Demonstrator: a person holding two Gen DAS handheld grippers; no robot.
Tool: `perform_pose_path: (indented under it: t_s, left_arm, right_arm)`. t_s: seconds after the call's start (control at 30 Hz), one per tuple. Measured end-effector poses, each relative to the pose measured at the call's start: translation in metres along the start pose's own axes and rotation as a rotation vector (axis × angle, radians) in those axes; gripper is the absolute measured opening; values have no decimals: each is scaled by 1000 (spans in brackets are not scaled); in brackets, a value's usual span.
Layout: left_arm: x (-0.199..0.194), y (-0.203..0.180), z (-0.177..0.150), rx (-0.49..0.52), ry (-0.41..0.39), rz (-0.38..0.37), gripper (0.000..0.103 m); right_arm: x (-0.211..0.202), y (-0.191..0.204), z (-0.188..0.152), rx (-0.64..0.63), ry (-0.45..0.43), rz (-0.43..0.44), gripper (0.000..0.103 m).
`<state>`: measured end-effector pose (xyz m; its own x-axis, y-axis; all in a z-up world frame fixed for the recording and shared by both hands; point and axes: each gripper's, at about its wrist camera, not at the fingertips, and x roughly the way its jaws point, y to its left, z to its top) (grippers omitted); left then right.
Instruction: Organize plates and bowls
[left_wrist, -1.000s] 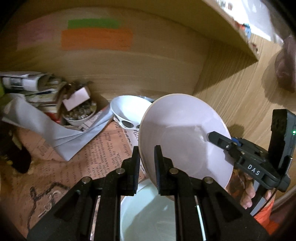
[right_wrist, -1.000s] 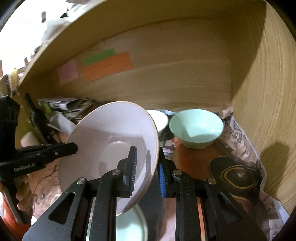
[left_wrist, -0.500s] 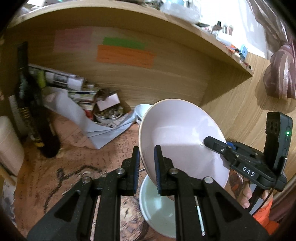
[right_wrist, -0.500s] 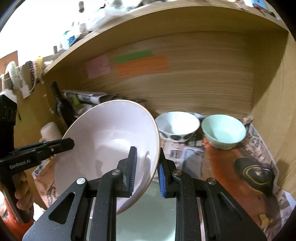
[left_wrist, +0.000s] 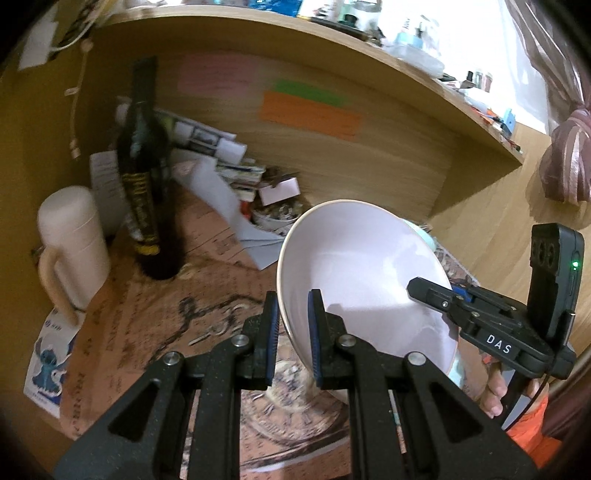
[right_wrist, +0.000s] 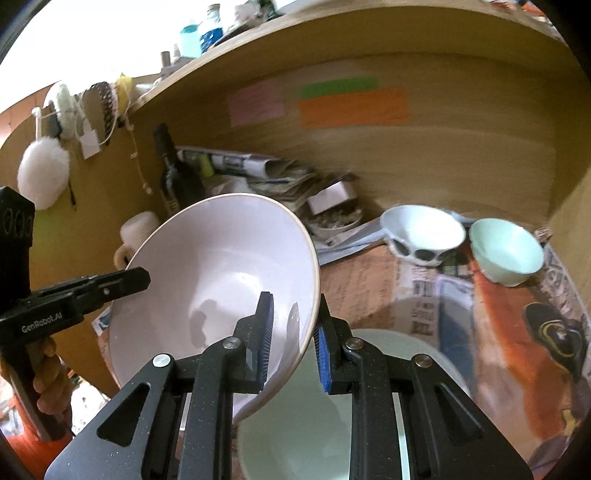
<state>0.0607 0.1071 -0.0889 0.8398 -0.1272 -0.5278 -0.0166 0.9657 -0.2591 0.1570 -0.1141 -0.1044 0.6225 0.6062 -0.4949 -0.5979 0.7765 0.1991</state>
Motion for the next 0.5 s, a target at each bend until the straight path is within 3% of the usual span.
perform_pose_path:
  t_s: [0.5]
  left_arm:
    - [-6,48,-39,-83,58,57,14]
  right_arm:
    - [44,41,-23,-42,139,47,19]
